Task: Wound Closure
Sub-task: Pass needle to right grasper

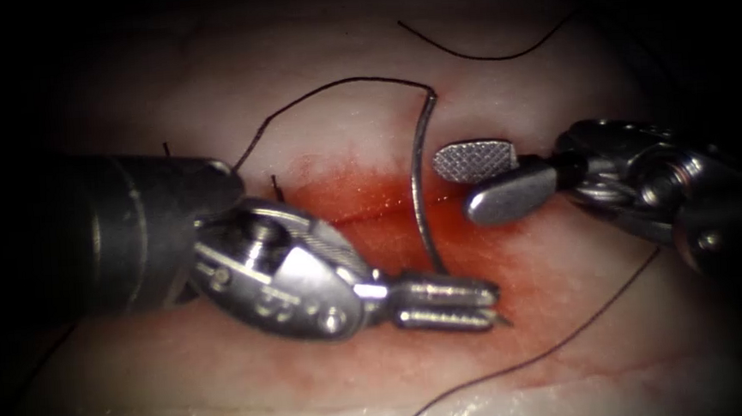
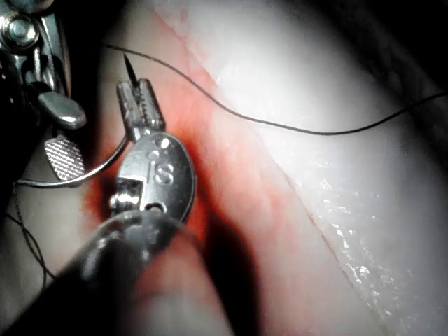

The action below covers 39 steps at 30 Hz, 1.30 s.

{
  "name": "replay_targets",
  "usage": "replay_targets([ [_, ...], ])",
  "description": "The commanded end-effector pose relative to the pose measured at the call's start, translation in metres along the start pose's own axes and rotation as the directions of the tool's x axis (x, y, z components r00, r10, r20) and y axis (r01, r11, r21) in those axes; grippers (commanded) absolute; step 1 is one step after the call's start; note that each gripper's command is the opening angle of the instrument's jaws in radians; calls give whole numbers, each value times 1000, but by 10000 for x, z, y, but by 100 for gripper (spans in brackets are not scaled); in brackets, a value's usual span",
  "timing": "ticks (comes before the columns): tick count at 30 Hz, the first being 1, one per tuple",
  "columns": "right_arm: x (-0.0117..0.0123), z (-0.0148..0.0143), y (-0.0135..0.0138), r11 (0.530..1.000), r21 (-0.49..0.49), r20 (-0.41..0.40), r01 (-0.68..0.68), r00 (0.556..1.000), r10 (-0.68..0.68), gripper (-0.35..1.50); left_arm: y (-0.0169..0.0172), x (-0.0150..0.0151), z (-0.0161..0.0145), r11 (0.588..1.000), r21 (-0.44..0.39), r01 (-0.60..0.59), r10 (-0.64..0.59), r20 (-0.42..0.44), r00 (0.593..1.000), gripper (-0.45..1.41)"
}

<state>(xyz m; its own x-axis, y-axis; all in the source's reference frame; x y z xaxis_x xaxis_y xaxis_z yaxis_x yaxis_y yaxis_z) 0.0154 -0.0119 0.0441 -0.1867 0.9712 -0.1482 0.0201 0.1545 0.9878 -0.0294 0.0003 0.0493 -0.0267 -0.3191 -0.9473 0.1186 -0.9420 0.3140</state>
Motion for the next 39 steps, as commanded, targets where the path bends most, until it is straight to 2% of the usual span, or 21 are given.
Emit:
replay_targets([
  [1, -6, 12, 4, 1000, 0, -2, -3, 1000, 3, 99, 0, -5, 6, 1000, -1, -1, 1, -2, 1000, -45],
  [20, -10, 31, 4, 999, -15, -27, -36, 999, 35, 89, 2, -1, 9, 1000, -2, -2, 2, -5, 1000, -45],
  [26, -11, 32, 4, 999, -15, -28, -41, 999, 40, 71, 2, 1, 8, 1000, -2, -2, 2, -6, 1000, -45],
  [30, -12, 32, 4, 999, -14, -30, -40, 999, 40, 68, 1, 1, 9, 1000, -2, -1, 1, -7, 1000, -45],
  [31, -12, 32, 4, 999, -14, -30, -40, 999, 40, 63, 1, 1, 9, 1000, -2, -1, 1, -7, 1000, -45],
  [32, -12, 32, 4, 999, -16, -32, -40, 999, 40, 36, 2, 2, 9, 1000, -2, -1, 1, -7, 1000, -45],
  [34, -12, 33, 4, 998, -26, -40, -52, 998, 51, -33, 2, 2, 9, 1000, -2, -2, 2, -7, 1000, -45],
  [39, -11, 36, 5, 985, -31, -48, -170, 985, 168, -35, 2, 4, 9, 1000, -3, -1, 1, -10, 1000, -45],
])
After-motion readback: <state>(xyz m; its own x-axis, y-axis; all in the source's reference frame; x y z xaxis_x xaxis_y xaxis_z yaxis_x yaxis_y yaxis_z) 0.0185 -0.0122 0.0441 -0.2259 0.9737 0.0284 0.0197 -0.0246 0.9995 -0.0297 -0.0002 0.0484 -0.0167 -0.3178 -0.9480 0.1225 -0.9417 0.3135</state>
